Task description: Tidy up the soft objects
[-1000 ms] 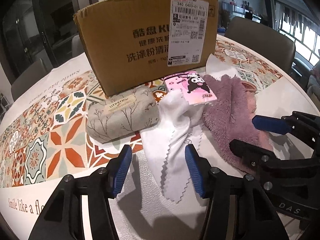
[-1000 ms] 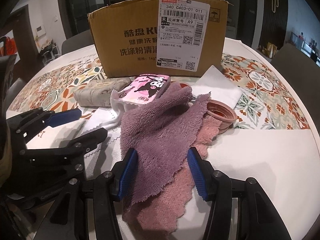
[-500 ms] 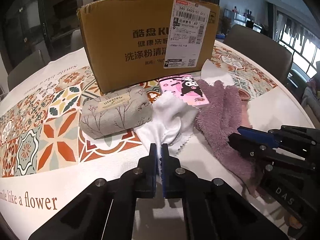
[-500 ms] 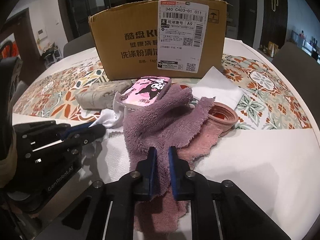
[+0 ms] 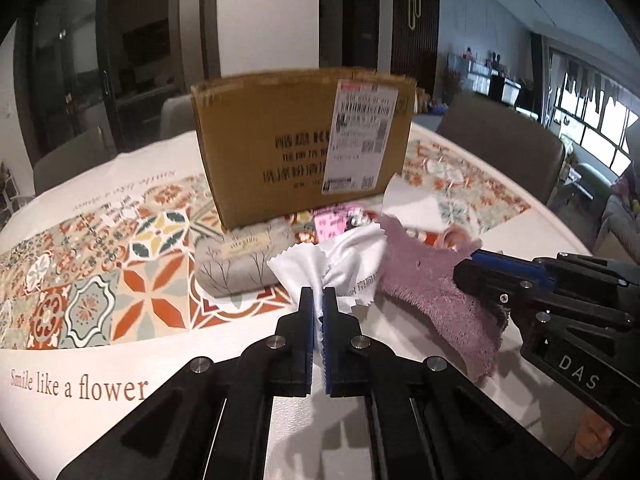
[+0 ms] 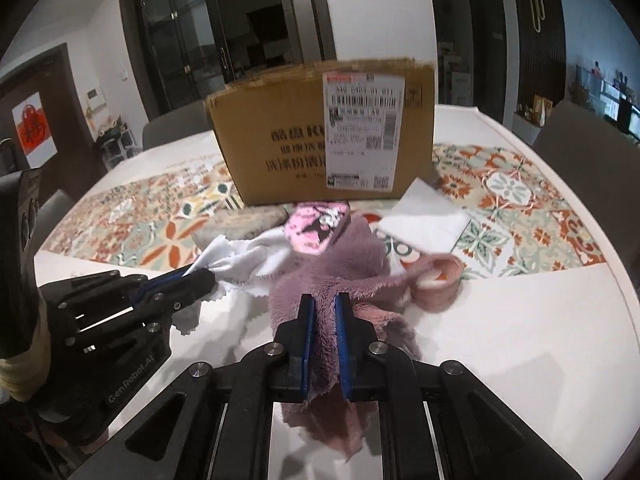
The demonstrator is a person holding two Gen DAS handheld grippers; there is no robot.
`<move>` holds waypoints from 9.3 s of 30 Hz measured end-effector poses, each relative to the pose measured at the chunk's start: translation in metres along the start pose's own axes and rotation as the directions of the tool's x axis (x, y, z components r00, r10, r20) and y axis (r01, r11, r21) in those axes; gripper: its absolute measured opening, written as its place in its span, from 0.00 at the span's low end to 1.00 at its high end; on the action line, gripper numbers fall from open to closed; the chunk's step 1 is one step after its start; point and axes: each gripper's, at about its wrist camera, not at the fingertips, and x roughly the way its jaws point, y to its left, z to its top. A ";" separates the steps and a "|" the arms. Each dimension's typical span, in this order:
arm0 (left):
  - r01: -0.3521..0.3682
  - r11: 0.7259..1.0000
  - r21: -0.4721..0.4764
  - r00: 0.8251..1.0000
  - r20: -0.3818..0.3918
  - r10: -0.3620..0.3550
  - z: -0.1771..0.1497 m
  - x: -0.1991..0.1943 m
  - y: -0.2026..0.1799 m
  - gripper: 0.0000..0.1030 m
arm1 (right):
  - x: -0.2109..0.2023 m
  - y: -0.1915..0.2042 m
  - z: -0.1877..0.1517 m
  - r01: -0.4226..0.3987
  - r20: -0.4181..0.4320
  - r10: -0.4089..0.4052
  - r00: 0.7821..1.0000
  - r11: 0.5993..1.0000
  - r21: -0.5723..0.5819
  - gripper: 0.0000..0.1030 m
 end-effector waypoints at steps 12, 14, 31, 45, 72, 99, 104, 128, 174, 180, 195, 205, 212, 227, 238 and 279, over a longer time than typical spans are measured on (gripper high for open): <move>-0.018 1.000 -0.025 0.993 0.118 0.021 0.016 -0.044 -0.001 0.05 | -0.045 0.008 0.017 0.025 0.129 -0.022 0.991 1.000 -0.020 0.12; -0.024 0.999 -0.024 0.990 0.136 0.027 0.019 -0.050 -0.002 0.05 | -0.051 0.010 0.020 0.032 0.150 -0.028 0.988 0.999 -0.022 0.11; -0.080 0.996 -0.029 0.982 0.167 0.084 0.005 -0.072 -0.007 0.05 | -0.048 0.006 0.011 0.013 0.080 -0.010 0.997 0.999 -0.034 0.44; -0.100 0.993 -0.064 0.991 0.078 0.105 -0.015 -0.049 0.006 0.05 | 0.007 0.013 -0.011 -0.035 -0.114 0.034 0.993 0.999 -0.007 0.57; -0.071 0.993 -0.098 0.996 0.046 0.075 -0.016 -0.045 0.005 0.05 | 0.007 0.010 -0.011 0.023 -0.085 -0.025 0.996 0.999 -0.026 0.10; -0.102 0.993 -0.057 0.951 0.288 0.114 0.053 -0.108 -0.006 0.05 | -0.088 0.010 0.061 0.047 0.286 -0.034 0.958 0.998 -0.039 0.10; -0.094 0.994 -0.055 0.941 0.320 0.106 0.073 -0.112 -0.003 0.05 | -0.096 0.011 0.080 0.056 0.335 -0.035 0.941 0.997 -0.053 0.10; -0.152 0.988 -0.022 0.908 0.391 0.148 0.151 -0.072 0.023 0.05 | -0.061 0.007 0.169 0.025 0.406 0.021 0.914 0.994 -0.108 0.10; -0.105 0.994 0.031 0.993 0.066 0.103 0.177 0.086 0.044 0.19 | 0.108 -0.057 0.211 -0.121 0.054 0.125 0.991 0.989 -0.082 0.23; -0.104 0.994 0.029 0.992 0.081 0.101 0.176 0.084 0.043 0.35 | 0.097 -0.056 0.207 -0.083 0.098 0.093 0.991 0.992 -0.098 0.41; -0.144 0.989 -0.026 0.967 0.209 0.146 0.152 0.024 0.040 0.55 | 0.034 -0.045 0.187 0.122 0.250 -0.108 0.962 0.992 -0.040 0.54; -0.149 0.988 -0.029 0.953 0.261 0.152 0.128 -0.012 0.025 0.59 | -0.011 -0.044 0.160 0.157 0.298 -0.155 0.942 0.987 0.016 0.60; -0.138 0.990 -0.019 0.960 0.242 0.139 0.105 -0.019 0.009 0.59 | -0.025 -0.050 0.131 0.170 0.269 -0.171 0.948 0.985 0.030 0.61; -0.102 0.995 0.008 0.983 0.153 0.100 0.065 -0.010 -0.023 0.59 | -0.026 -0.069 0.080 0.163 0.147 -0.172 0.974 0.984 0.070 0.61; -0.075 0.997 0.022 0.995 0.062 0.074 0.039 0.003 -0.036 0.62 | -0.010 -0.077 0.045 0.139 0.018 -0.140 0.990 0.989 0.051 0.61; -0.012 1.000 0.027 0.993 -0.119 0.015 0.028 0.089 -0.035 0.67 | 0.061 -0.095 0.017 0.113 -0.195 -0.107 0.975 0.993 0.022 0.61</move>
